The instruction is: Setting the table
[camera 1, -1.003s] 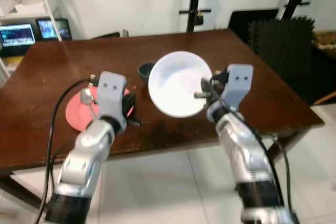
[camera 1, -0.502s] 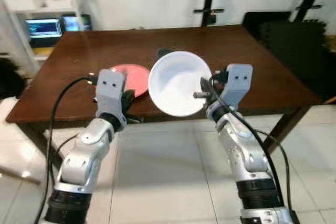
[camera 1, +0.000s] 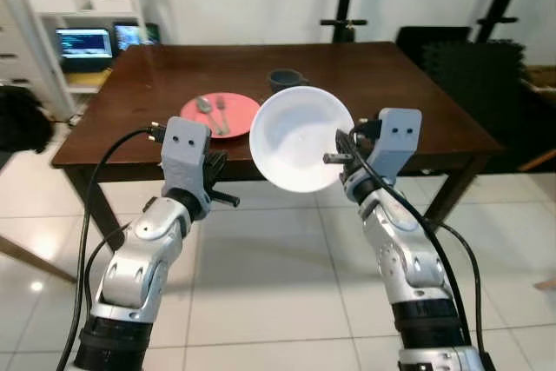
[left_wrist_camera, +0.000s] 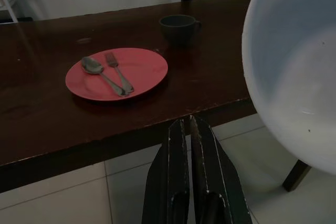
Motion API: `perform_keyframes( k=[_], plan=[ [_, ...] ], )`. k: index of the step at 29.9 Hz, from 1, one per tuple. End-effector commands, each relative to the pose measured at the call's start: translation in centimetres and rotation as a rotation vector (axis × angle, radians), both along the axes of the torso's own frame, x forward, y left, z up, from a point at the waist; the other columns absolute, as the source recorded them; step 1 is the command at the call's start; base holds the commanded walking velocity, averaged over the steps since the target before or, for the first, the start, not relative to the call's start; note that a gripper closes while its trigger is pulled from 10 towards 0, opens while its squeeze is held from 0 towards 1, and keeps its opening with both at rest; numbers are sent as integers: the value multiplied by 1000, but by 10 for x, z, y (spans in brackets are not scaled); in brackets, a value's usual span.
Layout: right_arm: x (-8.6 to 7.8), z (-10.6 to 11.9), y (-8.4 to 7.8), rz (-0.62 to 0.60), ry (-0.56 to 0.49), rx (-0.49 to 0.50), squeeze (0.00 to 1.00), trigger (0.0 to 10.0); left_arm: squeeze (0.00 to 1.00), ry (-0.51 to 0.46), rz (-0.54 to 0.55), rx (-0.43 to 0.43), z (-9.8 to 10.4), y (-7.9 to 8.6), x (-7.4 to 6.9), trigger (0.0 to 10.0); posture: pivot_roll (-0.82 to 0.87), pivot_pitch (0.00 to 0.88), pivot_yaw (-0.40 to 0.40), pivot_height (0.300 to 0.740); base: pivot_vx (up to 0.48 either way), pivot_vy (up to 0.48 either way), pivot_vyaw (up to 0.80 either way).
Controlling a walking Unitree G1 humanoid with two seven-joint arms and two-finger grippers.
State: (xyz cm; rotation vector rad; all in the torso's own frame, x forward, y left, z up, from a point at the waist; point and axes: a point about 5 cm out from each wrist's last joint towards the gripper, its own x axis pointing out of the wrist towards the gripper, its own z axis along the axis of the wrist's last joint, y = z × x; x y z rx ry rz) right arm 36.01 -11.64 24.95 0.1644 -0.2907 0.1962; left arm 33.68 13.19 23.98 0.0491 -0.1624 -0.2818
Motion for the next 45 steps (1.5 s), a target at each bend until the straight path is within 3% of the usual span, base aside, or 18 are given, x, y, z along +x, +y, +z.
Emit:
perform_keyframes(
  k=[1,5,45],
  plan=[
    [0,0,-2,-5,1,8,0,10000,0,16,6,0,-3,0,1,10000,-26,104,58,740,0,0,0],
    [0,-1,-2,2,3,-18,0,10000,0,16,10,-6,-3,1,1,10000,-25,105,56,740,0,0,0],
    [-1,-3,-1,66,29,-11,0,10000,0,51,64,24,-9,4,3,10000,-25,118,53,740,0,0,781]
  ],
)
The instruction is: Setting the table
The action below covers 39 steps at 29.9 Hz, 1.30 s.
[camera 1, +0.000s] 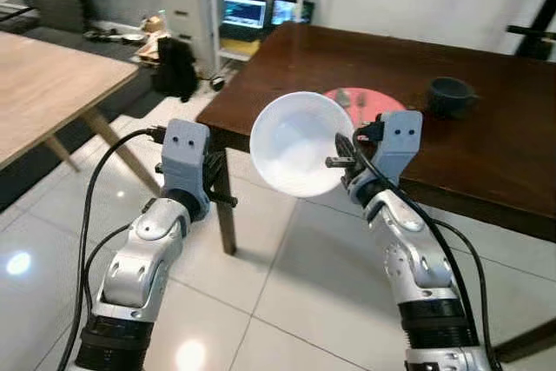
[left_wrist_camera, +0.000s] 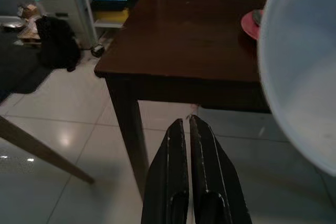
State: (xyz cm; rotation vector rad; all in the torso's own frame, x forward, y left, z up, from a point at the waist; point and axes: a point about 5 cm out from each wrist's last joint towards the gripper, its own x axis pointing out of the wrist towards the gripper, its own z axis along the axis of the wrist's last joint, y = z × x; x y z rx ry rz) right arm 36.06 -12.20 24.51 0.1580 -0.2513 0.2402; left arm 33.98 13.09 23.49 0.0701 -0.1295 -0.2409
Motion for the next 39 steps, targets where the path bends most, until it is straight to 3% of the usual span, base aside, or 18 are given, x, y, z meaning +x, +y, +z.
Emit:
perform_keyframes(
  k=[1,21,39],
  plan=[
    [-1,1,5,21,-5,6,0,10000,0,23,20,3,-5,5,1,10000,-25,116,55,740,0,0,781],
    [-2,0,6,22,0,3,0,10000,0,29,29,11,-5,6,2,10000,-23,106,57,740,0,0,781],
    [-1,-2,7,12,12,-4,0,10000,0,63,121,3,-9,17,8,10000,-24,108,53,740,51,0,681]
  ],
)
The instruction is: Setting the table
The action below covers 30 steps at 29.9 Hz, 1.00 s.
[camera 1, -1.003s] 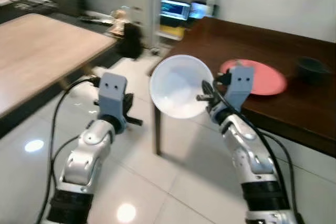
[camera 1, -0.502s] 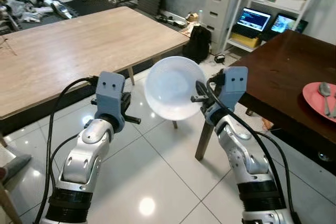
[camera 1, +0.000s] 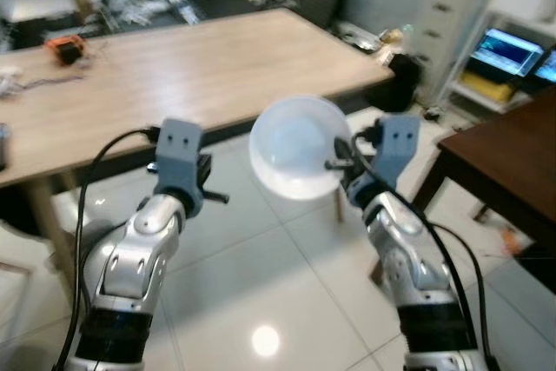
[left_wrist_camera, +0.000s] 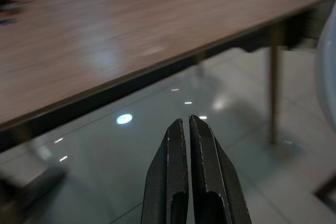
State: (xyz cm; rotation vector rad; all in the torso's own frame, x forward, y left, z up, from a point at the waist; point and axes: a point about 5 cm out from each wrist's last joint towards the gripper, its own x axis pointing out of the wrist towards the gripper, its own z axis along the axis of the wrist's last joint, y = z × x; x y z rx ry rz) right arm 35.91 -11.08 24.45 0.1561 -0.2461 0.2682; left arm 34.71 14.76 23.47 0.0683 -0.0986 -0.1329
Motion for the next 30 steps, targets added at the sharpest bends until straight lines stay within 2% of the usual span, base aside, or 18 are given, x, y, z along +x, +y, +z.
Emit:
perform_keyframes(
  k=[1,22,30],
  plan=[
    [0,-2,-3,-12,12,5,0,10000,0,49,30,5,-10,3,2,10000,-25,109,53,740,458,0,0],
    [1,-2,-3,-12,21,12,0,10000,0,54,47,-1,-10,6,3,10000,-23,114,51,740,464,0,0],
    [2,-1,-4,-20,28,30,0,10000,0,56,49,0,-10,7,3,10000,-23,116,51,740,464,0,-709]
  ],
)
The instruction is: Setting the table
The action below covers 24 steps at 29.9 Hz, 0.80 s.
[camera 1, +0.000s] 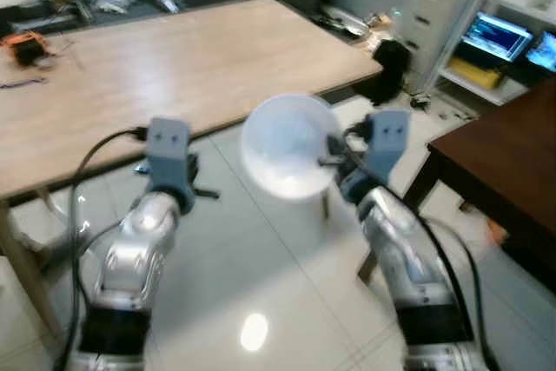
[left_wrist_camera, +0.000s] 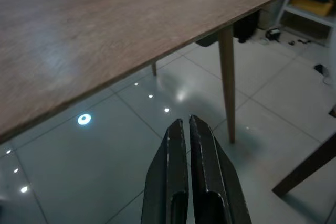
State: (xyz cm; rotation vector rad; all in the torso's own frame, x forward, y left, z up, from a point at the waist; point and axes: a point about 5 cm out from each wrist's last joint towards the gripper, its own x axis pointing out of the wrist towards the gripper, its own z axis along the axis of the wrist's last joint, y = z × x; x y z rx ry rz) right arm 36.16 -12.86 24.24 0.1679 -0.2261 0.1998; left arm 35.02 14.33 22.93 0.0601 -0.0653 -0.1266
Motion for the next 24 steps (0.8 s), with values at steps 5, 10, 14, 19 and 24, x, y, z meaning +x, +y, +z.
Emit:
perform_keyframes(
  k=[5,10,14,19,24],
  plan=[
    [-1,2,14,42,-10,7,0,10000,0,24,42,8,-5,11,-1,10000,-23,117,50,740,464,0,-286],
    [-1,2,15,46,-12,2,0,10000,0,23,43,8,-5,11,-1,10000,-21,118,51,740,464,0,0],
    [-2,3,17,60,-21,-11,0,10000,0,22,45,9,-5,11,0,10000,-19,119,51,740,461,0,0],
    [-3,4,19,76,-30,-15,0,10000,0,22,48,9,-5,12,0,10000,-20,119,51,740,464,0,0],
    [-4,4,21,88,-33,-20,0,10000,0,21,49,10,-5,12,0,10000,-18,118,51,740,465,0,0]
  ],
)
